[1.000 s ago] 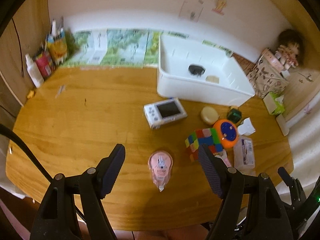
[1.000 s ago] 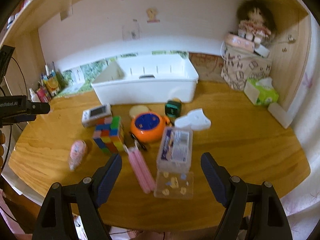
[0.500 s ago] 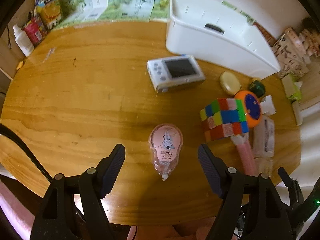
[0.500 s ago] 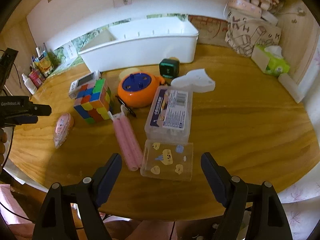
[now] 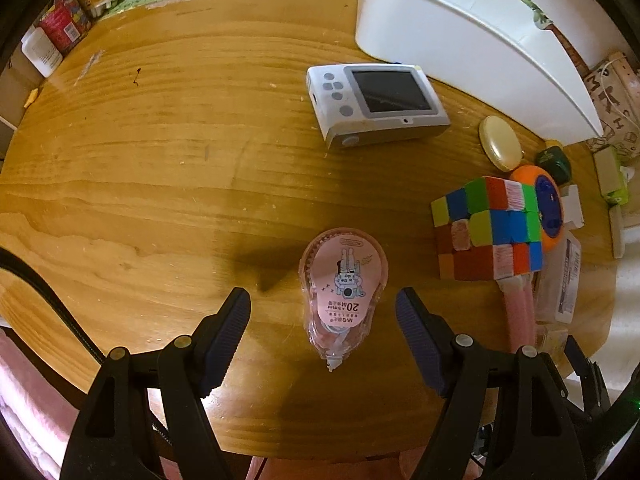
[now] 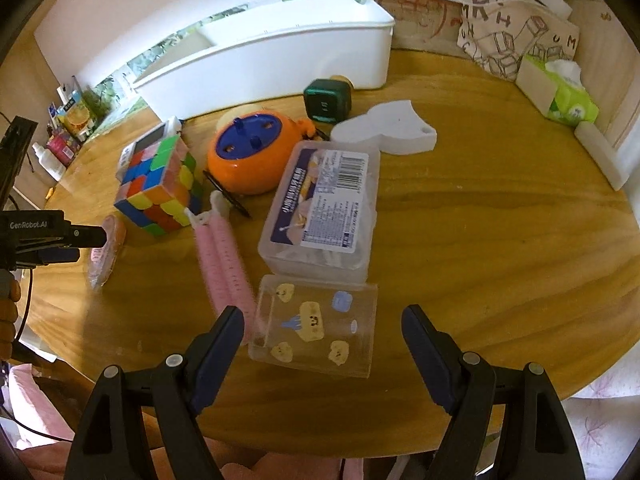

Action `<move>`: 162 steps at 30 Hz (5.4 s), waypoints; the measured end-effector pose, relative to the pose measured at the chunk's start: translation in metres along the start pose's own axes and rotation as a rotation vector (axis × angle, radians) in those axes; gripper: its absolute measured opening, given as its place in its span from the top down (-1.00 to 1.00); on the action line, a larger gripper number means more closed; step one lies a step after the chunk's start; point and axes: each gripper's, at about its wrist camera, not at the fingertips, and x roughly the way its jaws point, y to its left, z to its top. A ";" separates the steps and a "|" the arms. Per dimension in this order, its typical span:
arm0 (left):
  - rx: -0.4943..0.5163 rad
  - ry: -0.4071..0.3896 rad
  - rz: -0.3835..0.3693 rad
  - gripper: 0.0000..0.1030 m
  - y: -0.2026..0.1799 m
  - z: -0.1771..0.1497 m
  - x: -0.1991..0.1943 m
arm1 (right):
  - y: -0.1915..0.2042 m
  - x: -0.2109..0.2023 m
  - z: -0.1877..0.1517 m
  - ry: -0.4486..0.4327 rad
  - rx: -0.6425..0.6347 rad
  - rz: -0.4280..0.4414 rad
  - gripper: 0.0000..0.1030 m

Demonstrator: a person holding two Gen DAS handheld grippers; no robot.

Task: Organize rigid objects
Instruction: 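Grasp the pink tape dispenser with the left tool while the right tool grasps the clear box, then carry the pink tape dispenser and clear box over the white bin with both tools, then open both tools to release the tape dispenser and clear box into the bin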

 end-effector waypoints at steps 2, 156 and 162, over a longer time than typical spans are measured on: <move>-0.004 0.007 0.006 -0.51 0.001 0.000 0.002 | -0.002 0.002 0.002 0.008 0.006 0.011 -0.58; 0.174 -0.553 -0.294 -0.47 -0.091 0.172 -0.088 | 0.018 0.000 0.252 -0.468 -0.100 0.072 -0.55; 0.218 -0.603 -0.300 -0.47 -0.087 0.150 -0.115 | 0.021 -0.029 0.240 -0.527 -0.091 0.060 -0.57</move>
